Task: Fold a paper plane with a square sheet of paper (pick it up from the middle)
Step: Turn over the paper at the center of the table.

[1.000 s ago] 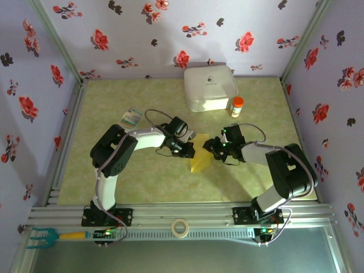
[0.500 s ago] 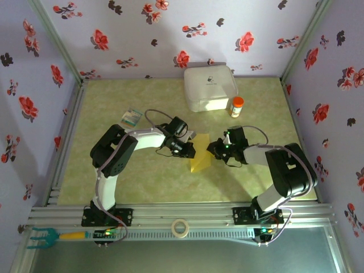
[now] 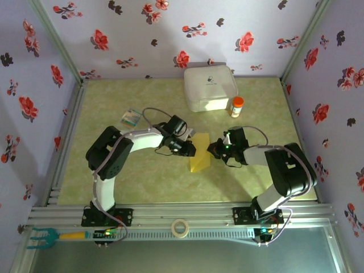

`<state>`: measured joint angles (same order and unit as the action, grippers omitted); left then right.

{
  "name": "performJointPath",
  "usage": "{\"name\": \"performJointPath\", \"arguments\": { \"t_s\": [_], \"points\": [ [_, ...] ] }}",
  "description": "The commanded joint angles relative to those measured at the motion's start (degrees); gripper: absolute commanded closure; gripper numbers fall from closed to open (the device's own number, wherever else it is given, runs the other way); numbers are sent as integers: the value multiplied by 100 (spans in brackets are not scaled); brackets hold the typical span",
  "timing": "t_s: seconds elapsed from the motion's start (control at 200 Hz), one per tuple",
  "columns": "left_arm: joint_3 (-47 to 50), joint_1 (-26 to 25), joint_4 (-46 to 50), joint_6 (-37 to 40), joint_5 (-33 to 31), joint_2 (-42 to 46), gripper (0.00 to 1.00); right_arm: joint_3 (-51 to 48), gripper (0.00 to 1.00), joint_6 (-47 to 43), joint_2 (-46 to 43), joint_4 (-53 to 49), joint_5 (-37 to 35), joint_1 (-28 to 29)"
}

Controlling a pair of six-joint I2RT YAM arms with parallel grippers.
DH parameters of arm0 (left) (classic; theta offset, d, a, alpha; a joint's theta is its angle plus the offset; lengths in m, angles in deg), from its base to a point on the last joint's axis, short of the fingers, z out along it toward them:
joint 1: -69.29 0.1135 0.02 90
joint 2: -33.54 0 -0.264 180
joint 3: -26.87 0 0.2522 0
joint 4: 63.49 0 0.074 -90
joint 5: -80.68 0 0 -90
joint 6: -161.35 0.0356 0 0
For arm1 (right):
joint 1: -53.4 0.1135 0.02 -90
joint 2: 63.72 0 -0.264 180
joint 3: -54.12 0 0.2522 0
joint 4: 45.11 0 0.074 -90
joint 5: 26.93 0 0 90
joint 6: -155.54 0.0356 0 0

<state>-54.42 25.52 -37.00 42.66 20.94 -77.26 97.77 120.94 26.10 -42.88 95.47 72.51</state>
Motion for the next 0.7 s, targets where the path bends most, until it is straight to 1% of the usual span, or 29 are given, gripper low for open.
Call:
{"name": "performJointPath", "arguments": {
  "t_s": [0.0, 0.255, 0.41, 0.535, 0.695],
  "points": [
    [161, -10, -50, -42, -355, 517, 80, -12, 97, -244, -314, -253, -15, -31],
    [617, -10, -246, -3, -1050, 1257, 79, 198, 99, -677, -1032, -1343, -534, 30],
    [955, -8, -458, -22, -1368, 1729, 79, 320, 99, -827, -1450, -1909, -973, 221],
    [1261, 0, -590, -6, -1667, 2137, 78, 560, 99, -1101, -1869, -2609, -1633, 516],
    [1661, 35, -693, 10, -2096, 2730, 72, 1028, 100, -1509, -2258, -3710, -2673, 1007]
  ]
}}
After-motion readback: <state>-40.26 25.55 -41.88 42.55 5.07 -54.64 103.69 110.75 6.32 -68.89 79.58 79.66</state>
